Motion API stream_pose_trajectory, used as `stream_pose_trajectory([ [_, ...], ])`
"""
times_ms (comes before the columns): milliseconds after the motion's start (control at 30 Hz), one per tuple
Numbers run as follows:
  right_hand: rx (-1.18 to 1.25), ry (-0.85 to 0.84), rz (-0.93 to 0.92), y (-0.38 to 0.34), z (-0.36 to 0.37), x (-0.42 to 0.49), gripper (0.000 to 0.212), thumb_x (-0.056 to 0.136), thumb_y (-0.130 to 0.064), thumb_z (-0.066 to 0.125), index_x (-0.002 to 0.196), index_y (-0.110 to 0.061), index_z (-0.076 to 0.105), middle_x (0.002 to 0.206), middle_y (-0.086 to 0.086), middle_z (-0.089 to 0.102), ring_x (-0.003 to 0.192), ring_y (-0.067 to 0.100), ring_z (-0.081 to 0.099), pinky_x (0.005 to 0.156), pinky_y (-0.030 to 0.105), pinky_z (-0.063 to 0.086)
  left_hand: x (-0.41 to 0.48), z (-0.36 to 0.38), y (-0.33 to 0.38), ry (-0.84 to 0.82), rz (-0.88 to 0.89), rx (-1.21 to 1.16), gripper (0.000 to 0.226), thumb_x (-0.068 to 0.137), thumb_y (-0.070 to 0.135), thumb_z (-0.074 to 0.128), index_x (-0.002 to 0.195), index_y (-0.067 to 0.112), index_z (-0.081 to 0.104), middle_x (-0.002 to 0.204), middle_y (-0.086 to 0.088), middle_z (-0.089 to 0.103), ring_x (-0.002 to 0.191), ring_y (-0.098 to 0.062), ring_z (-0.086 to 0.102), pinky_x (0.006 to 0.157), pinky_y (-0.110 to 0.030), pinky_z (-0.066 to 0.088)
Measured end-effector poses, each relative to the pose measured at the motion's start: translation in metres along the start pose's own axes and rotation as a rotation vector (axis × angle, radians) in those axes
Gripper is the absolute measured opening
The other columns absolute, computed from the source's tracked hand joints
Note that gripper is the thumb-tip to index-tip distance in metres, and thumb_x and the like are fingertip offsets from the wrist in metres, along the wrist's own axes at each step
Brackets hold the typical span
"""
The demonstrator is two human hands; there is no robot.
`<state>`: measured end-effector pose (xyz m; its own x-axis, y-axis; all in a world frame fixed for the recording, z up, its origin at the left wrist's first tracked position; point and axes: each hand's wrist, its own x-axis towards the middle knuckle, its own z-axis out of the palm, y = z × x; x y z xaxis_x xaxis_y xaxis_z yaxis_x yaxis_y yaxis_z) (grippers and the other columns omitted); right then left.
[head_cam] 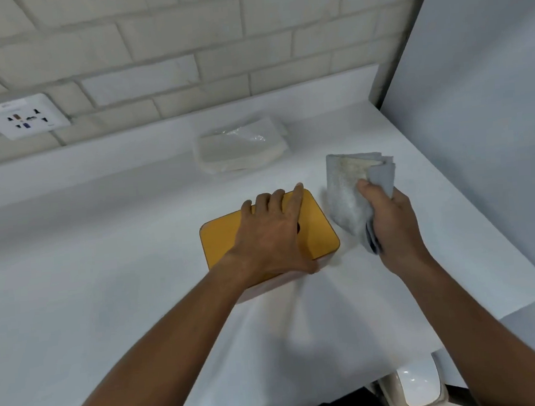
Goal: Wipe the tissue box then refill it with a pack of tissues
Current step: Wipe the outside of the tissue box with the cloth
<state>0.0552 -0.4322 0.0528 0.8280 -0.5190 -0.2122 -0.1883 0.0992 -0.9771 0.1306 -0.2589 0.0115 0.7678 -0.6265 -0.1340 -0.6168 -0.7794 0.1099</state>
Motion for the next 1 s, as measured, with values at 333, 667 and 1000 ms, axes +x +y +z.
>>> stream_pose_trajectory([
  [333, -0.026, -0.005, -0.143, -0.019, 0.014, -0.009, 0.02, 0.094, -0.038, 0.058, 0.081, -0.036, 0.073, 0.084, 0.001, 0.066, 0.085, 0.021, 0.063, 0.084, 0.039, 0.049, -0.036, -0.042, -0.049, 0.205, 0.03, -0.397, 0.152, 0.048, 0.077, 0.08, 0.162, 0.038, -0.013, 0.159, 0.004, 0.023, 0.139, -0.02, 0.031, 0.11, -0.04, 0.037],
  [667, -0.264, -0.223, -0.366, -0.033, 0.073, -0.029, 0.023, 0.101, -0.03, 0.051, 0.091, -0.015, 0.064, 0.07, 0.019, 0.062, 0.061, 0.031, 0.055, 0.063, 0.029, 0.044, -0.081, -0.024, -0.106, 0.278, 0.007, -0.879, 0.164, 0.044, 0.088, 0.081, 0.157, 0.04, -0.029, 0.166, 0.004, 0.016, 0.154, -0.015, 0.024, 0.122, -0.04, 0.031],
  [1000, -0.548, -0.421, -0.702, -0.053, 0.114, -0.027, 0.04, 0.098, -0.029, 0.05, 0.137, -0.025, 0.055, 0.132, -0.017, 0.06, 0.12, 0.001, 0.055, 0.098, 0.016, 0.042, -0.09, -0.023, -0.106, 0.361, -0.002, -1.199, 0.158, 0.05, 0.098, 0.066, 0.163, 0.02, -0.01, 0.165, -0.001, 0.018, 0.158, -0.013, 0.018, 0.128, -0.041, 0.025],
])
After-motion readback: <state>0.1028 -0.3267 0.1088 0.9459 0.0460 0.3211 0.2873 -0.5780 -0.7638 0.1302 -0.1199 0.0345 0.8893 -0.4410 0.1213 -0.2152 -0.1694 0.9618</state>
